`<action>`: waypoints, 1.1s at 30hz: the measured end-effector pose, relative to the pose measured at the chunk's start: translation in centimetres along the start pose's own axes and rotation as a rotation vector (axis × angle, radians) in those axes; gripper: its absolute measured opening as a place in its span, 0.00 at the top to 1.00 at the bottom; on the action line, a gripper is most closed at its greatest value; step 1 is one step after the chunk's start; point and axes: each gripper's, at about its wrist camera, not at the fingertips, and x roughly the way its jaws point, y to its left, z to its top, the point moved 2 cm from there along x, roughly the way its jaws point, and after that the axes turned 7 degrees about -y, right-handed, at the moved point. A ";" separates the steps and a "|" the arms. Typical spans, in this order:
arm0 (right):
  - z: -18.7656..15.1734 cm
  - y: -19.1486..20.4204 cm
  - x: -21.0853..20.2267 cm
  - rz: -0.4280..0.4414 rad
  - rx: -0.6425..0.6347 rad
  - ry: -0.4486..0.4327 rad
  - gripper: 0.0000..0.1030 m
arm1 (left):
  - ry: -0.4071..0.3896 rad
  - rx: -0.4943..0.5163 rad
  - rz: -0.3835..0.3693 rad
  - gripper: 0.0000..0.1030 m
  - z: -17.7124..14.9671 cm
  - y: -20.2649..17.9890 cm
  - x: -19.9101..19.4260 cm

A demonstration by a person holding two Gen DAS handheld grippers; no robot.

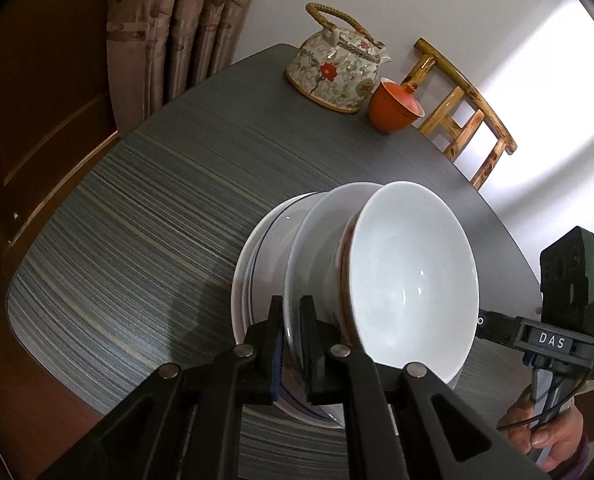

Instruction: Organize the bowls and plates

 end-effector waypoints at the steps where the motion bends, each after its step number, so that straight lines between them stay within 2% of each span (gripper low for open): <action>1: 0.0 0.0 0.0 0.004 -0.002 -0.003 0.85 | -0.008 0.014 0.004 0.94 -0.1 -0.1 0.0; 5: -0.2 0.2 -0.2 0.000 -0.028 -0.028 0.85 | -0.047 0.083 0.040 0.90 -0.2 -0.7 -0.3; 8: -0.5 0.7 -0.5 -0.033 -0.079 -0.063 0.83 | -0.069 0.149 0.098 0.85 -0.3 -1.2 -0.8; 15: -1.4 1.4 -2.7 -0.168 -0.185 -0.198 0.48 | -0.123 0.239 0.160 0.78 -1.2 -1.9 -3.1; 18: -2.1 2.0 -4.2 -0.196 -0.226 -0.267 0.45 | -0.168 0.281 0.206 0.78 -1.7 -2.6 -4.8; 20: -3.2 3.3 -5.9 -0.197 -0.255 -0.352 0.44 | -0.219 0.331 0.243 0.77 -2.3 -3.4 -6.2; 21: -3.9 4.0 -6.6 -0.206 -0.277 -0.395 0.38 | -0.246 0.356 0.271 0.76 -2.6 -3.8 -6.9; 23: -5.9 5.9 -8.2 -0.241 -0.342 -0.513 0.27 | -0.302 0.399 0.318 0.65 -3.4 -4.6 -8.3; 24: -6.9 6.7 -8.9 -0.250 -0.366 -0.571 0.16 | -0.331 0.413 0.326 0.63 -3.9 -5.0 -9.0; 26: -8.9 8.1 -10.0 -0.261 -0.378 -0.679 0.00 | -0.373 0.440 0.320 0.53 -4.8 -5.7 -10.1; 28: -10.4 8.6 -10.9 -0.244 -0.359 -0.744 0.00 | -0.398 0.457 0.314 0.51 -5.6 -6.1 -10.9; 33: -12.4 8.6 -11.8 -0.276 -0.340 -0.790 0.00 | -0.406 0.521 0.292 0.51 -7.2 -7.0 -11.2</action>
